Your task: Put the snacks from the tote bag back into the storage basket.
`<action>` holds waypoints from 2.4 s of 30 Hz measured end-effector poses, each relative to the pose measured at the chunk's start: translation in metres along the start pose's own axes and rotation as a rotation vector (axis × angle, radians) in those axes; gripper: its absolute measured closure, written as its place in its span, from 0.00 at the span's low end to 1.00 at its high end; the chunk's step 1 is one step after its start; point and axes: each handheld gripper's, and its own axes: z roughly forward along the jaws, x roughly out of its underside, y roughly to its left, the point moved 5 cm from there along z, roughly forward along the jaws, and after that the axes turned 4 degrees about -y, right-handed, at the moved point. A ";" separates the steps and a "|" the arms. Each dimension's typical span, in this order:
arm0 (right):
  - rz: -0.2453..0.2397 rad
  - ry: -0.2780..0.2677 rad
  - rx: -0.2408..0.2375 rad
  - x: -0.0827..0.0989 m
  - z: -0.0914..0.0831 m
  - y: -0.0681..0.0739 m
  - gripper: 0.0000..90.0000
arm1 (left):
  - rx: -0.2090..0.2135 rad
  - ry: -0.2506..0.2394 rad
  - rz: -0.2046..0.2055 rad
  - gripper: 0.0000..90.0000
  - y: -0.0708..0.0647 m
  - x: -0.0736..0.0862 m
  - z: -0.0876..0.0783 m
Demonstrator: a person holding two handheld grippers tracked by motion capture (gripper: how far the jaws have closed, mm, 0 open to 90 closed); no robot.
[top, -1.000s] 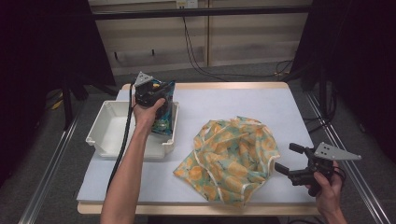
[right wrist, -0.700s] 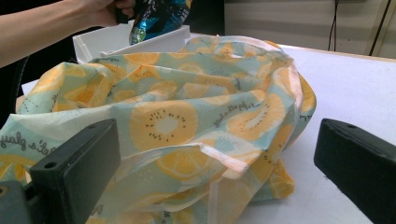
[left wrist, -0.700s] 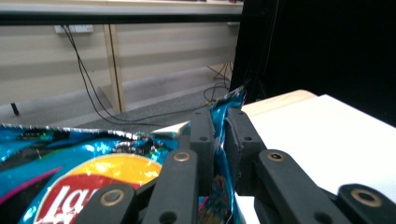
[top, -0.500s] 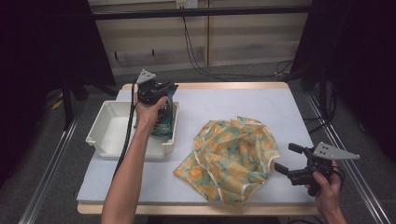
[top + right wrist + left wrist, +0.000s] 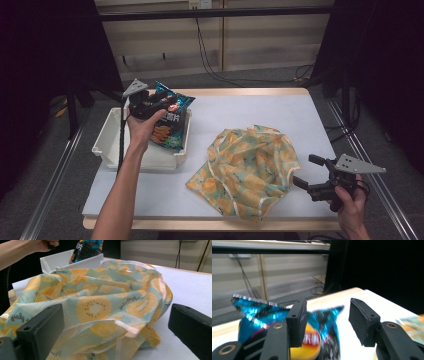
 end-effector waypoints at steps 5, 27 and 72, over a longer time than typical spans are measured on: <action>-0.001 0.002 0.002 0.000 0.002 -0.001 0.00 | 0.032 0.030 0.020 0.68 0.002 0.017 -0.026; 0.005 0.018 -0.012 0.001 0.009 0.001 0.00 | 0.082 0.402 0.161 0.89 -0.020 0.122 -0.021; 0.015 0.016 0.002 0.003 0.008 -0.004 0.00 | 0.078 0.307 0.074 0.66 -0.015 0.098 -0.007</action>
